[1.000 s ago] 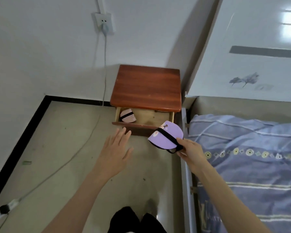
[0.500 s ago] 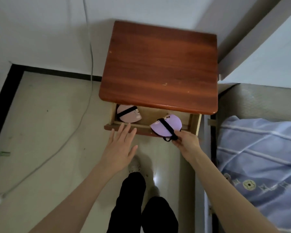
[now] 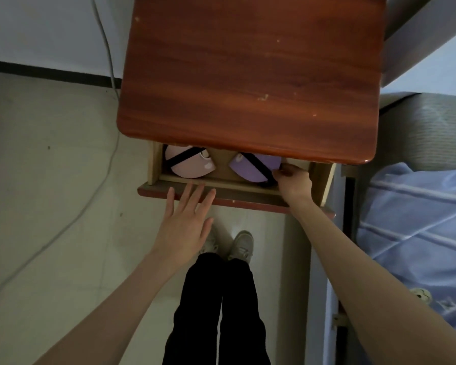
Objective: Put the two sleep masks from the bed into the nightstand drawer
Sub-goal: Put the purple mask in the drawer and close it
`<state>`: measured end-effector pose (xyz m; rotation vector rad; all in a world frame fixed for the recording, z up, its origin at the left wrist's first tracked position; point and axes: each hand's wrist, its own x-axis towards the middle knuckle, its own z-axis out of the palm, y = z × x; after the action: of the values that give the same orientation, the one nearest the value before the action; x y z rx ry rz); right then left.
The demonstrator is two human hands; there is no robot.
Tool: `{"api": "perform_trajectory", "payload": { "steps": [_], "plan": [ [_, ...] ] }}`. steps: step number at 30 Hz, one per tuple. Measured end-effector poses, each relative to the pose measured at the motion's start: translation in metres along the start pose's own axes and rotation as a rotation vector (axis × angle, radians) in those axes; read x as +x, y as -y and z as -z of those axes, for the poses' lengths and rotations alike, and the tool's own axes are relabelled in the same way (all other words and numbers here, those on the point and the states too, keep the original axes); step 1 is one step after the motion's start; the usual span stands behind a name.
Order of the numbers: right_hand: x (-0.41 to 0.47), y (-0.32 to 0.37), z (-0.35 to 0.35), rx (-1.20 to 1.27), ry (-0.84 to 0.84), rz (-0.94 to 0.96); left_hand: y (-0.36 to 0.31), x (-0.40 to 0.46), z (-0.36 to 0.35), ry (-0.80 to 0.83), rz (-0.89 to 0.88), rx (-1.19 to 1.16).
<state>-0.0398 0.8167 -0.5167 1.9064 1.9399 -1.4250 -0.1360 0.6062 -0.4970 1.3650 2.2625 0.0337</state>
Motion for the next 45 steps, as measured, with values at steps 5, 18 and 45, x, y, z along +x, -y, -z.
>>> {"api": "perform_trajectory", "payload": {
  "steps": [5,18,45],
  "plan": [
    [-0.031,-0.016,0.010,-0.130,0.030,0.164,-0.004,0.000,0.008,-0.031,0.016,0.027],
    [-0.051,-0.036,0.027,-0.969,-0.188,0.964,0.001,0.029,0.021,-0.200,-0.066,0.193],
    [-0.019,0.020,0.037,-0.961,-0.386,0.838,0.017,0.089,0.074,-0.323,-0.032,0.253]
  ]
}}
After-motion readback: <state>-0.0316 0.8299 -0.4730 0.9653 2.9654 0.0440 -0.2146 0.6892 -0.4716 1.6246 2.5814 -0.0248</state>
